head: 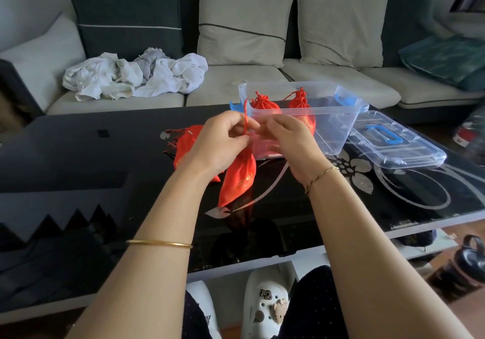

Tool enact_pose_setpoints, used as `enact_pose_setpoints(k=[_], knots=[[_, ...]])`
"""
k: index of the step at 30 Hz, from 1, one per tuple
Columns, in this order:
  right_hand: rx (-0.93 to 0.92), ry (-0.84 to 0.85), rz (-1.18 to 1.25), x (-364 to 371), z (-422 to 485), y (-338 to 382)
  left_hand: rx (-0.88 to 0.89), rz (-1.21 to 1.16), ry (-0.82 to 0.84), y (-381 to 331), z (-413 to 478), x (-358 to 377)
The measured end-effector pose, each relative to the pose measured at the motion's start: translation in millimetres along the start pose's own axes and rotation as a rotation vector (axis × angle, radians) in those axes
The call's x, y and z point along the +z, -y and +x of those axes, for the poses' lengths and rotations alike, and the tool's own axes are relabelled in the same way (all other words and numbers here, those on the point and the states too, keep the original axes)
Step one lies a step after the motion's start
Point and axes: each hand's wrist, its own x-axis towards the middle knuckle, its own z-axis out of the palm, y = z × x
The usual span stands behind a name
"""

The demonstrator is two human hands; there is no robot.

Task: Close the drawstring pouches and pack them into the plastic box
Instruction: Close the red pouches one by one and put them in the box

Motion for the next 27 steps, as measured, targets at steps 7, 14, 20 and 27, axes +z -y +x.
enact_pose_setpoints(k=[7, 14, 20, 27], knots=[[0.123, 0.211, 0.226, 12, -2, -11, 0.368, 0.439, -0.280, 10, 0, 11], [0.166, 0.358, 0.288, 8, -2, -12, 0.310, 0.240, -0.329, 13, -1, 12], [0.118, 0.419, 0.280, 7, 0, -13, 0.199, 0.088, -0.342, 10, -2, 9], [0.013, 0.192, -0.007, 5, 3, -11, 0.076, -0.001, -0.217, 14, 1, 7]])
